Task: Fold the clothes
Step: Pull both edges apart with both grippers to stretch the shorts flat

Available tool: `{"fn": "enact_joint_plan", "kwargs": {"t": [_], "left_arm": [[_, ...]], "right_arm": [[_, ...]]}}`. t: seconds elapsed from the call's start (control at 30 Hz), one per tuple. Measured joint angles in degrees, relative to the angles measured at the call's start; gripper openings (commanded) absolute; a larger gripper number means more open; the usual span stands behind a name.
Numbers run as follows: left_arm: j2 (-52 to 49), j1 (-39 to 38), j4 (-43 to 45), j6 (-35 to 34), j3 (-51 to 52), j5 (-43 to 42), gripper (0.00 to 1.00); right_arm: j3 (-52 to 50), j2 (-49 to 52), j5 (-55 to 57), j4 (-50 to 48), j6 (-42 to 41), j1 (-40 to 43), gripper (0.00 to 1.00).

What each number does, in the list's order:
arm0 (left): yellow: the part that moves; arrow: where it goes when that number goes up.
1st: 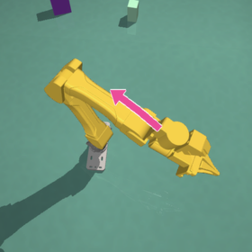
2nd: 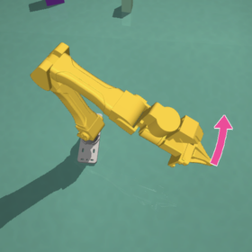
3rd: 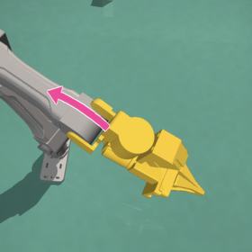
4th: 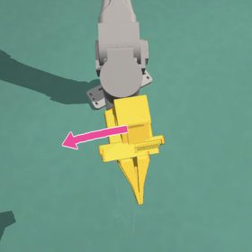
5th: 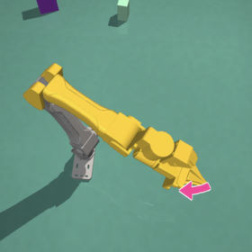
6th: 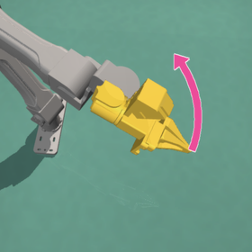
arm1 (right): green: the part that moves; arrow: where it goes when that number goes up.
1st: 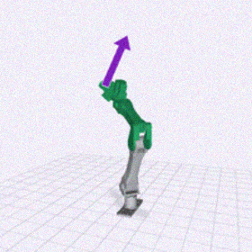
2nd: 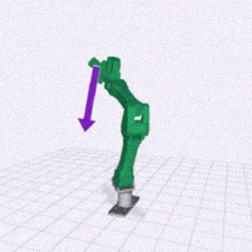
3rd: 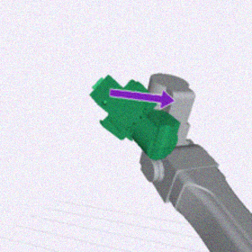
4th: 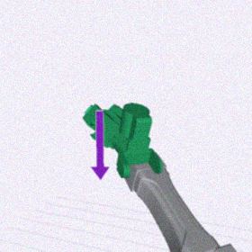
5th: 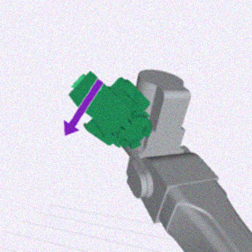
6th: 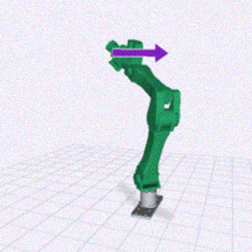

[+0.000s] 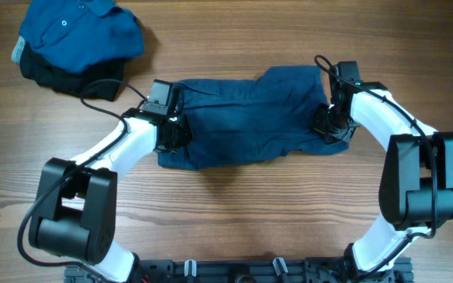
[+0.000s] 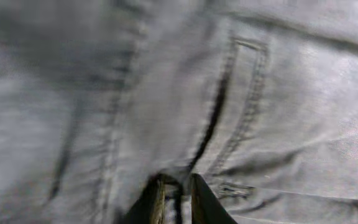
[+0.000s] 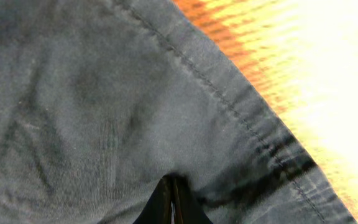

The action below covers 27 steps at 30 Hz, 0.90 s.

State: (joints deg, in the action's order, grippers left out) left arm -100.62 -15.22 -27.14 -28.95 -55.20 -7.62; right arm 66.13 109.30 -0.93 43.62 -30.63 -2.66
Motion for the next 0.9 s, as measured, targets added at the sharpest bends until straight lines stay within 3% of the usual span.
{"fn": "enact_joint_plan", "kwargs": {"t": [0.6, 0.77, 0.9], "left_arm": [[-0.02, 4.24, 2.21, 0.46, 0.00, 0.26, 0.16], [-0.02, 5.55, 2.82, 0.74, 0.00, 0.63, 0.07], [0.02, 6.36, 2.82, 0.96, 0.00, 0.59, 0.11]], "right_arm": [[-0.63, -0.04, 2.95, 9.64, -12.07, 0.85, 0.04], [-1.40, -0.68, 3.17, 9.29, -13.11, 0.85, 0.04], [-2.69, -1.92, 4.46, 9.42, -13.20, 0.90, 0.04]]}}
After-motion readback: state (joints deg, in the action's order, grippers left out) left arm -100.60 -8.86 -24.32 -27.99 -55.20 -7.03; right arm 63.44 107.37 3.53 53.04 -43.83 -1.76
